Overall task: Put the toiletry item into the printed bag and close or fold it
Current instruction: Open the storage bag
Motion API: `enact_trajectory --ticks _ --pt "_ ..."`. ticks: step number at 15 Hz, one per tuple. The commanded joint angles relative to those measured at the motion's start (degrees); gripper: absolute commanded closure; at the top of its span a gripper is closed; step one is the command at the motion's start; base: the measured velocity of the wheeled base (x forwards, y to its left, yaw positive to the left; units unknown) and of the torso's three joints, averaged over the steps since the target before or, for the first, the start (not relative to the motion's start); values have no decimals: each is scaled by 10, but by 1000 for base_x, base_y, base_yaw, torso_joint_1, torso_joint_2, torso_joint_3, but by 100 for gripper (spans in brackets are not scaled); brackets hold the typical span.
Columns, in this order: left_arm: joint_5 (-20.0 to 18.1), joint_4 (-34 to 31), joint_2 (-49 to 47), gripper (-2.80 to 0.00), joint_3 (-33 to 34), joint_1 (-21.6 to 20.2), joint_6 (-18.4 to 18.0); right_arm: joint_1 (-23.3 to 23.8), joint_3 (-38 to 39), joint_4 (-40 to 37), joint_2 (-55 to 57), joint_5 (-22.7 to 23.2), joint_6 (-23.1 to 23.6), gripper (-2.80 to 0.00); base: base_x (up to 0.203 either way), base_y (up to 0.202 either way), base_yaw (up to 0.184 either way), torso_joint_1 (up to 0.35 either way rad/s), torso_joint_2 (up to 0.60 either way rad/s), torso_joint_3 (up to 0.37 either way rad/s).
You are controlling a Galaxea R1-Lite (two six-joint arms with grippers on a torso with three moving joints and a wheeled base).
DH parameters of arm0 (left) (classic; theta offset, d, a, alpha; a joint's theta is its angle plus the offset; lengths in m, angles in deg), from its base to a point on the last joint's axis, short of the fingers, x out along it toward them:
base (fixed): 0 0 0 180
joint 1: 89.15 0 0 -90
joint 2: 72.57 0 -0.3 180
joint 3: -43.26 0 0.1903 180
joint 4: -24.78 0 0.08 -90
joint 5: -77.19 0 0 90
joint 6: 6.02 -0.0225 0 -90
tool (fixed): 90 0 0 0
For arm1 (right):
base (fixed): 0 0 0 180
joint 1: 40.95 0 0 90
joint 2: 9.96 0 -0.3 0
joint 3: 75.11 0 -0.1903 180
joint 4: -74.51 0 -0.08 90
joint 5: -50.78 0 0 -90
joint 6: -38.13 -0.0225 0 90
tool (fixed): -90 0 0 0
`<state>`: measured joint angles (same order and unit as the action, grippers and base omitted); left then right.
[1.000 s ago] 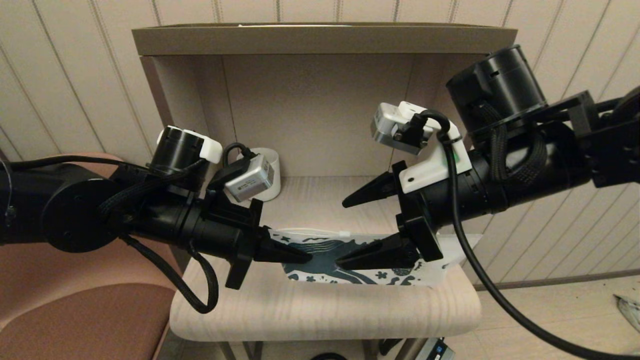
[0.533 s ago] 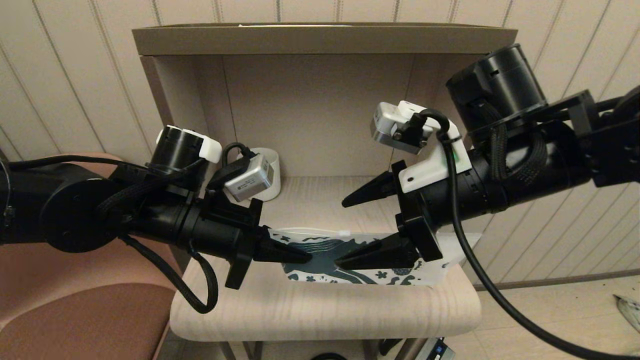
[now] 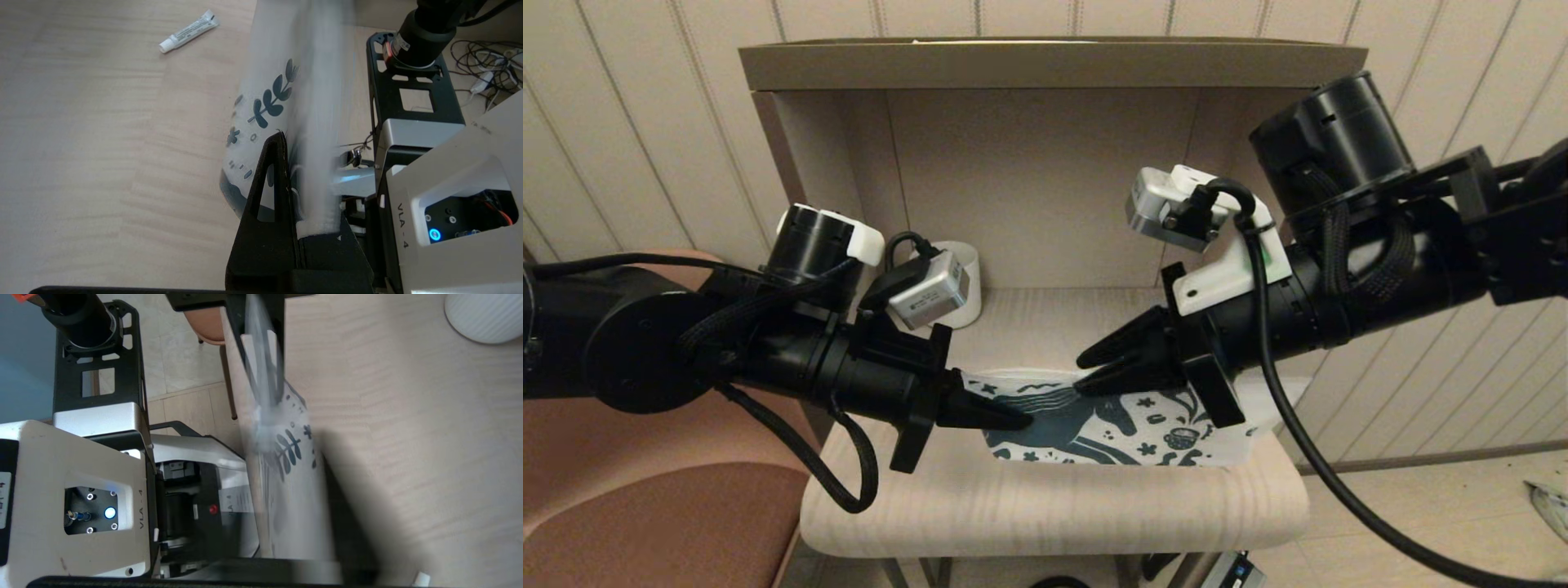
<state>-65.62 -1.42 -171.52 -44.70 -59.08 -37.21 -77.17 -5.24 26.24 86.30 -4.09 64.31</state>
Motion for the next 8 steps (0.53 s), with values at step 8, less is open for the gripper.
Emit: enact_trajectory --ticks 8 --pt "-3 0 -1 0 1 1 -3 6 16 -1 -11 2 2 0 0 0 0 0 0 0"
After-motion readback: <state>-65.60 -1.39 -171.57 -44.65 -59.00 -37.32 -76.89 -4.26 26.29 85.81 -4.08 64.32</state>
